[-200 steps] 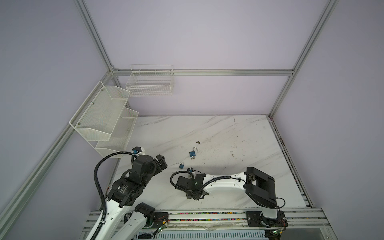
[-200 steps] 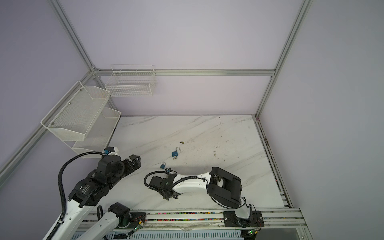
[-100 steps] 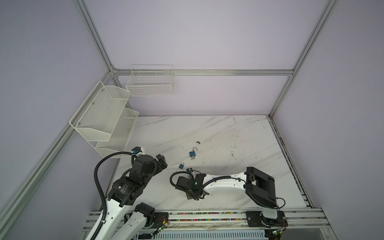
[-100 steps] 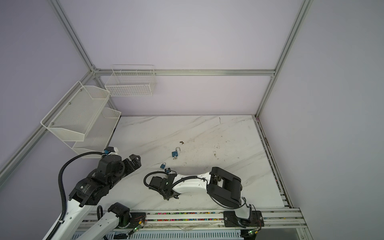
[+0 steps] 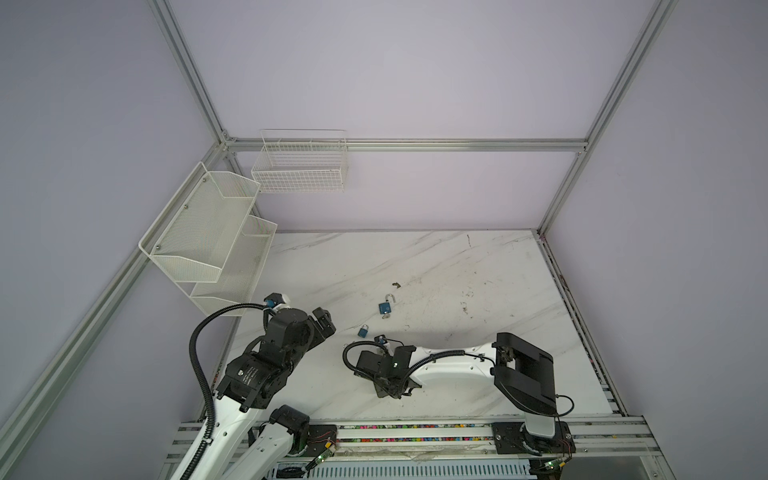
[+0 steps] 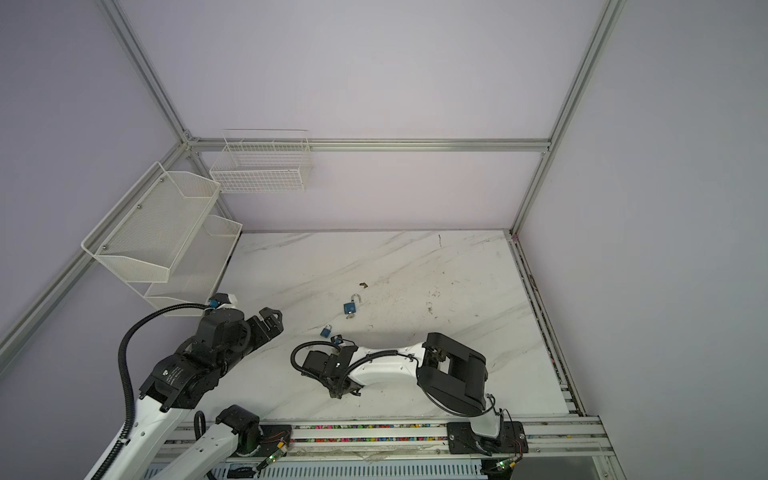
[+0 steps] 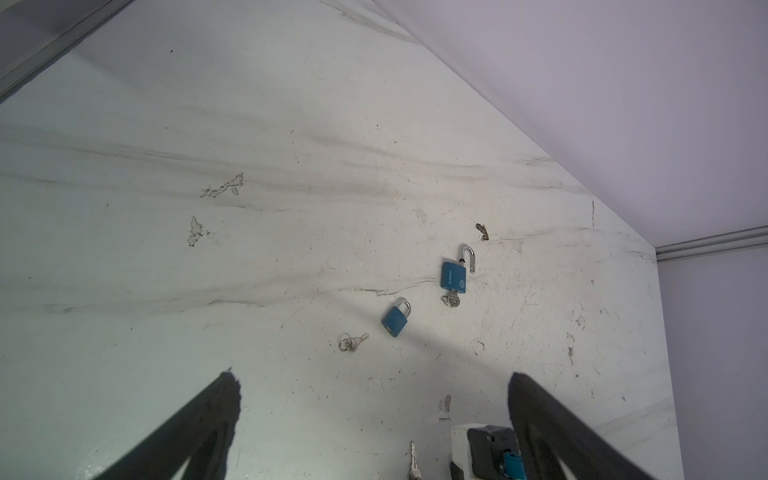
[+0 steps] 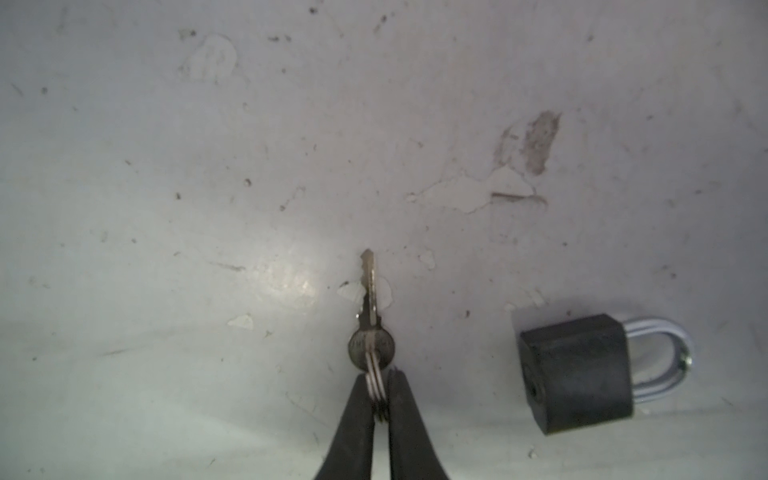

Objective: Unlock with the key

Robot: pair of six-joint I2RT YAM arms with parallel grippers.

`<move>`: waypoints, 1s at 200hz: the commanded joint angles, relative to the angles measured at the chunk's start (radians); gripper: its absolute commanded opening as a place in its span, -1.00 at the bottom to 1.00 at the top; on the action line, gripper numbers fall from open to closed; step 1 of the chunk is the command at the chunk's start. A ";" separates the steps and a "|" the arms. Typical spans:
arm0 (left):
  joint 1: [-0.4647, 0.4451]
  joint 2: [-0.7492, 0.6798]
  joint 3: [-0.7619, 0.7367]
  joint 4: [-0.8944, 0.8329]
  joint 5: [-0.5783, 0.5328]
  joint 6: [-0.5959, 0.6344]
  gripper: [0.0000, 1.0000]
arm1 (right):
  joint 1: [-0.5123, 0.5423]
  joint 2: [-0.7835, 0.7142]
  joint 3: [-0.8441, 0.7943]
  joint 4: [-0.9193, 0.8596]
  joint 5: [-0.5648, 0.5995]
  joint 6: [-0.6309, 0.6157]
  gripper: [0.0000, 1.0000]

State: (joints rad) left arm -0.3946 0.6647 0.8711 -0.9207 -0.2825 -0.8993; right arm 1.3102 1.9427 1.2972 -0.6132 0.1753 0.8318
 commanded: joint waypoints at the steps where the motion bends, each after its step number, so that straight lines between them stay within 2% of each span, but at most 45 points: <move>1: 0.005 -0.004 0.019 0.039 0.013 -0.018 1.00 | -0.012 -0.020 -0.022 -0.001 0.014 -0.025 -0.78; 30: 0.005 -0.005 0.017 0.039 0.020 -0.031 1.00 | -0.018 -0.025 -0.027 0.021 0.018 -0.055 -0.83; 74: 0.007 -0.034 0.007 0.019 0.031 -0.064 1.00 | -0.019 -0.061 -0.053 0.057 0.036 -0.102 -1.00; 117: 0.008 -0.055 0.015 0.009 0.046 -0.093 1.00 | -0.019 -0.110 -0.074 0.098 0.107 -0.203 -1.00; 167: 0.009 -0.076 0.043 -0.012 0.052 -0.171 1.00 | -0.051 -0.255 -0.183 0.279 0.083 -0.358 -1.00; 200: 0.008 -0.100 0.011 0.055 0.099 -0.252 1.00 | -0.087 -0.370 -0.233 0.350 0.052 -0.426 -1.00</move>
State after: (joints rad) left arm -0.3927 0.5827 0.8711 -0.9279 -0.2268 -1.0668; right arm 1.2469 1.6531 1.0966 -0.3500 0.2382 0.4904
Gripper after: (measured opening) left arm 0.999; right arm 0.057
